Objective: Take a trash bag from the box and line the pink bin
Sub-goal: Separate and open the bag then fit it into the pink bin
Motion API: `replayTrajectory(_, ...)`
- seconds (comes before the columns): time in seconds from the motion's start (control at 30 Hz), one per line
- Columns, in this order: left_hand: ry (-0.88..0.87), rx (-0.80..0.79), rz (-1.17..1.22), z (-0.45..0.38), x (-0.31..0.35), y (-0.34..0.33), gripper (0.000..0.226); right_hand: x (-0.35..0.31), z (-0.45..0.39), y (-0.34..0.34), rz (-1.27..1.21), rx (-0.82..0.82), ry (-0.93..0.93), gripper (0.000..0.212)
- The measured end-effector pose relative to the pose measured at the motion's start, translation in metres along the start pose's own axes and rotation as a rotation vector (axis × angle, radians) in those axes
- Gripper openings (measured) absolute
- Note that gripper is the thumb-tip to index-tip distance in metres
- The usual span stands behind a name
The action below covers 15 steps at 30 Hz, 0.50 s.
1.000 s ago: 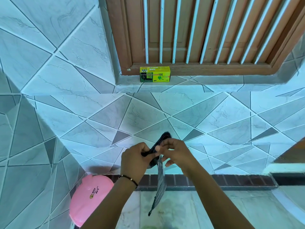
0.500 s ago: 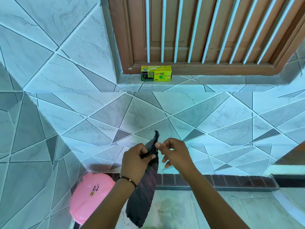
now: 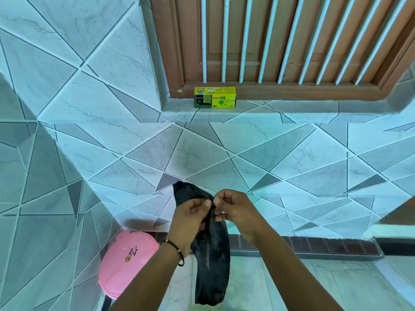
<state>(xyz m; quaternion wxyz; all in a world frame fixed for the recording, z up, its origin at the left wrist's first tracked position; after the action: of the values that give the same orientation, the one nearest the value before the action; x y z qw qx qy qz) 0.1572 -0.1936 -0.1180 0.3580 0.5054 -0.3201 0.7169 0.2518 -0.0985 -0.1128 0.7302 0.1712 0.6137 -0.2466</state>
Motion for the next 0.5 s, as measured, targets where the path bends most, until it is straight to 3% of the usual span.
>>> replayTrajectory(0.13,-0.008,0.017,-0.008,-0.002,-0.001,0.006,0.011,0.001,0.001,-0.001,-0.009,-0.051,0.007,0.016)
replayTrajectory(0.3,0.108,0.051,0.330,-0.007,0.000,0.013,0.018,-0.003,0.002,0.008,-0.137,0.111,-0.017,0.021)
replayTrajectory(0.4,0.174,0.061,0.550,-0.010,0.002,0.023,0.022,-0.002,0.002,0.015,-0.407,0.203,-0.060,0.025)
replayTrajectory(0.5,0.232,0.097,0.567,-0.013,-0.001,0.032,0.025,0.003,0.002,0.014,-0.751,0.271,-0.122,0.026)
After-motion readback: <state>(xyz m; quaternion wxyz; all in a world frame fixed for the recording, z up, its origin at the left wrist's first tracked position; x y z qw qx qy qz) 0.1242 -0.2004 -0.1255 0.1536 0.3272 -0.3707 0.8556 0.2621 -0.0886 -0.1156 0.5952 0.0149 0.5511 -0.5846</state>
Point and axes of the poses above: each hand's wrist, its own z-axis away from the middle knuckle, its own y-axis out of the back of the hand, x = y × z, the point moved 1 cm from there along -z, towards the middle knuckle, and after that the axes turned 7 degrees about -x, right-handed, at the moved point
